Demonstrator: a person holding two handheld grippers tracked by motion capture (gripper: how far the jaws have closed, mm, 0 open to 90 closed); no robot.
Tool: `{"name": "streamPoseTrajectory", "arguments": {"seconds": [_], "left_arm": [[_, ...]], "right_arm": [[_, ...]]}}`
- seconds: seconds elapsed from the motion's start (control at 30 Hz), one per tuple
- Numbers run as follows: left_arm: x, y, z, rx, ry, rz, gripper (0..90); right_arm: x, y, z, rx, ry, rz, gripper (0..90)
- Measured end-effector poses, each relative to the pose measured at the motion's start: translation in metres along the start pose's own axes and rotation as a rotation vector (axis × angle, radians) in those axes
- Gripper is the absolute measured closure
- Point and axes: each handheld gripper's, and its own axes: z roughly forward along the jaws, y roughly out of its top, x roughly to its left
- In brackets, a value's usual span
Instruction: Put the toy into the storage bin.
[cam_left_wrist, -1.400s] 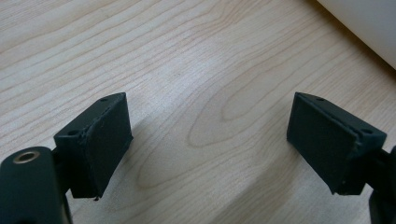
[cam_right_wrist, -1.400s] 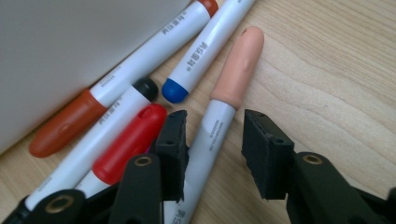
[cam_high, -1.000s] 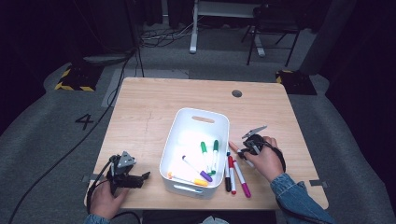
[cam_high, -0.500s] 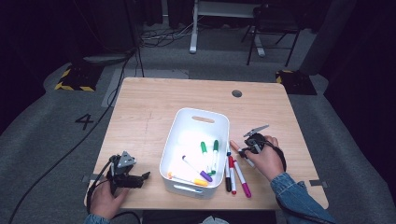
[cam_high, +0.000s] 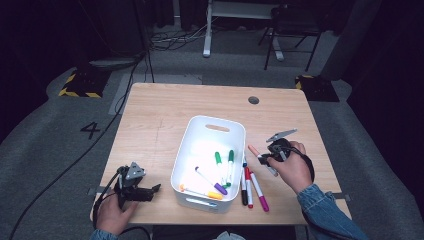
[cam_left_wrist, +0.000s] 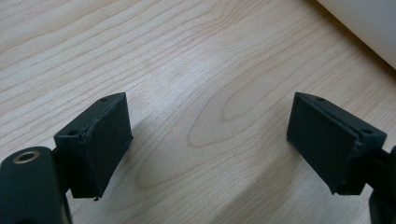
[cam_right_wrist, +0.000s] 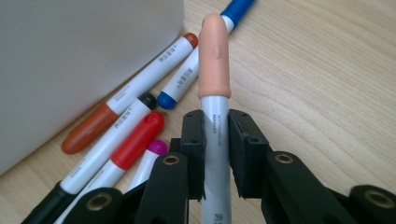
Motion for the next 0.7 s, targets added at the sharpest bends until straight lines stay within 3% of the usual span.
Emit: {"name": "streamPoseTrajectory", "arguments": {"seconds": [0.7], "left_arm": [[0.0, 0.0, 0.0, 0.0, 0.0, 0.0, 14.1]], "right_arm": [[0.015, 0.022, -0.065, -0.091, 0.017, -0.063, 77.2]]}}
